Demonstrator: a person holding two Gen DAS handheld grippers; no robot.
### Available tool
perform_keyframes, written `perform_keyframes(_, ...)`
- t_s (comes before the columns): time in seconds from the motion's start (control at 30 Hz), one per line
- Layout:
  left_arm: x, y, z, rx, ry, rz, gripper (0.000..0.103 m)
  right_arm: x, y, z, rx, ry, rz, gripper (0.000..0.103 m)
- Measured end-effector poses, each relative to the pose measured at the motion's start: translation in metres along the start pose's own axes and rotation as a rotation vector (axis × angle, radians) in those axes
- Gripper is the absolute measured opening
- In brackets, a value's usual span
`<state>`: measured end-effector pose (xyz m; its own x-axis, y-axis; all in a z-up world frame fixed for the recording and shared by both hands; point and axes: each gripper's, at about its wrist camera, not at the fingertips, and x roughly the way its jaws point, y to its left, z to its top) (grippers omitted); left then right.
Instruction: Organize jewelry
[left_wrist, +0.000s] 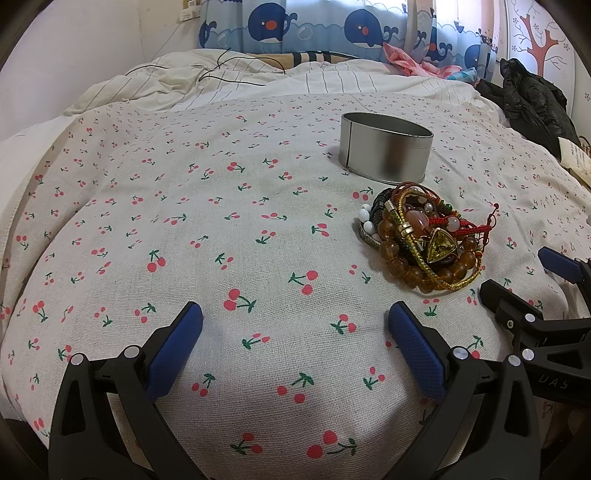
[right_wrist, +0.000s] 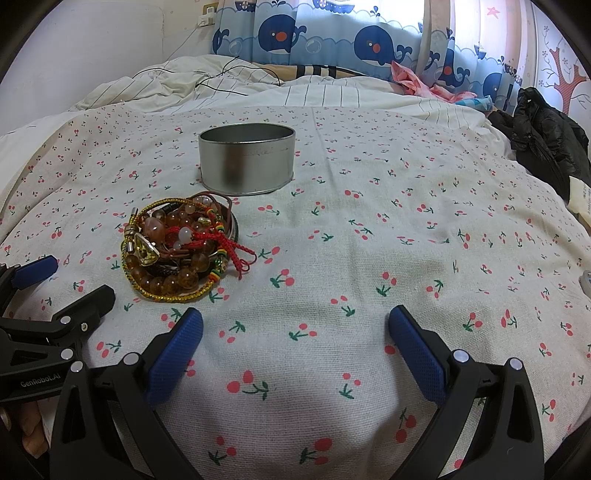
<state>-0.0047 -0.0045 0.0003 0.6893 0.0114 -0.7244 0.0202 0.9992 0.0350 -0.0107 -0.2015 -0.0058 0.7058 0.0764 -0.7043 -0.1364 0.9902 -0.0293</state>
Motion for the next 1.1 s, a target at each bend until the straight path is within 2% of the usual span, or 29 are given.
perform_keyframes(0.83, 0.0, 0.001, 0.0, -0.003, 0.005, -0.003, 0.097, -0.002, 0.0, 0.0, 0.002, 0.011, 0.006, 0.096)
perform_keyframes(0.93, 0.002, 0.005, 0.004, -0.02, 0.027, -0.019, 0.097, 0.002, -0.004, 0.003, 0.012, 0.04, 0.025, 0.096)
perform_keyframes(1.1, 0.007, 0.011, 0.02, -0.008, 0.116, -0.042, 0.097, 0.008, -0.011, 0.011, 0.001, 0.123, 0.091, 0.097)
